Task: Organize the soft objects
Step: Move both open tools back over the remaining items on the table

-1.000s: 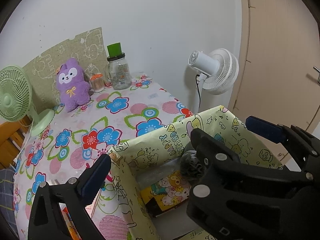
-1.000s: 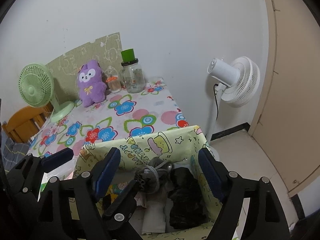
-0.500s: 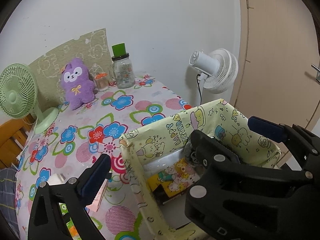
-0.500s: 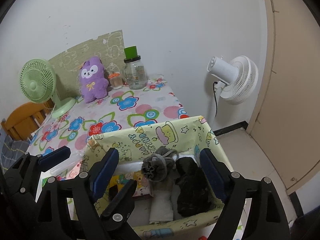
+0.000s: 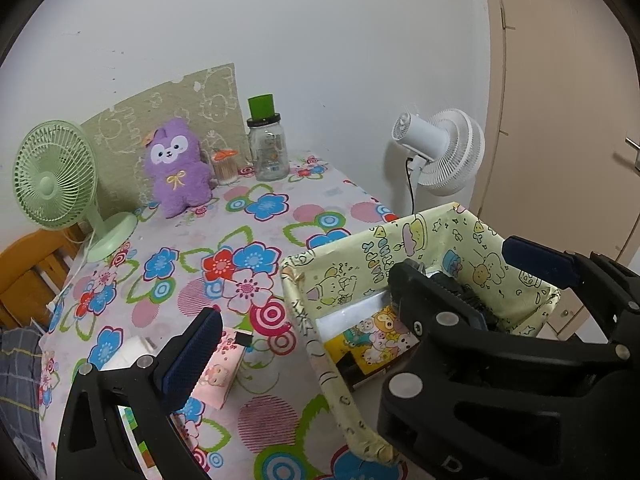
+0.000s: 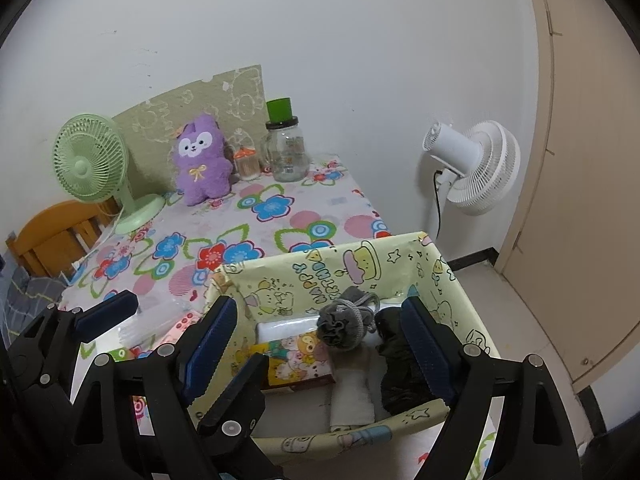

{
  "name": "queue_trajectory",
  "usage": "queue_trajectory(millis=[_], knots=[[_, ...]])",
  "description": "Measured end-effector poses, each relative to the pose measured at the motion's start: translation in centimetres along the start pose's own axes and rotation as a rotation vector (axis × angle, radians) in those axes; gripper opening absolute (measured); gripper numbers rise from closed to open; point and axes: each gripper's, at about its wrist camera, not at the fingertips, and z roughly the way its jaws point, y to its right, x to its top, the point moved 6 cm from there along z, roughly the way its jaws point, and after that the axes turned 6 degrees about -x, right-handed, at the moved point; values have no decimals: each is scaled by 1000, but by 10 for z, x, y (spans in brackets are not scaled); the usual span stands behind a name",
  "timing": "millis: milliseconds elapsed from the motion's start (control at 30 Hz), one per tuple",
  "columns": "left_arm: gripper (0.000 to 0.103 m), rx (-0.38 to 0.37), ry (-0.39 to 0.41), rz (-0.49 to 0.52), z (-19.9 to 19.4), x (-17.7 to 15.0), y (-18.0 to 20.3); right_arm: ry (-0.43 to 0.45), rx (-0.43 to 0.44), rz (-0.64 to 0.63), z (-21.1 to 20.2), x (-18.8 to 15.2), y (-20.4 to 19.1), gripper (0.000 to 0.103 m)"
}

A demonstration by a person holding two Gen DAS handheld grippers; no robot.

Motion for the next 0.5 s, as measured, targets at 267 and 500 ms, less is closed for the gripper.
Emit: queue_trajectory(millis=[267,500], knots=[[103,5,15,-16,-11,-5,-9,15,0,-18,-11,-2,-14,88],[103,16,36,-35,-24,-9,-21,43,3,-36,-22,-3,-28,94]])
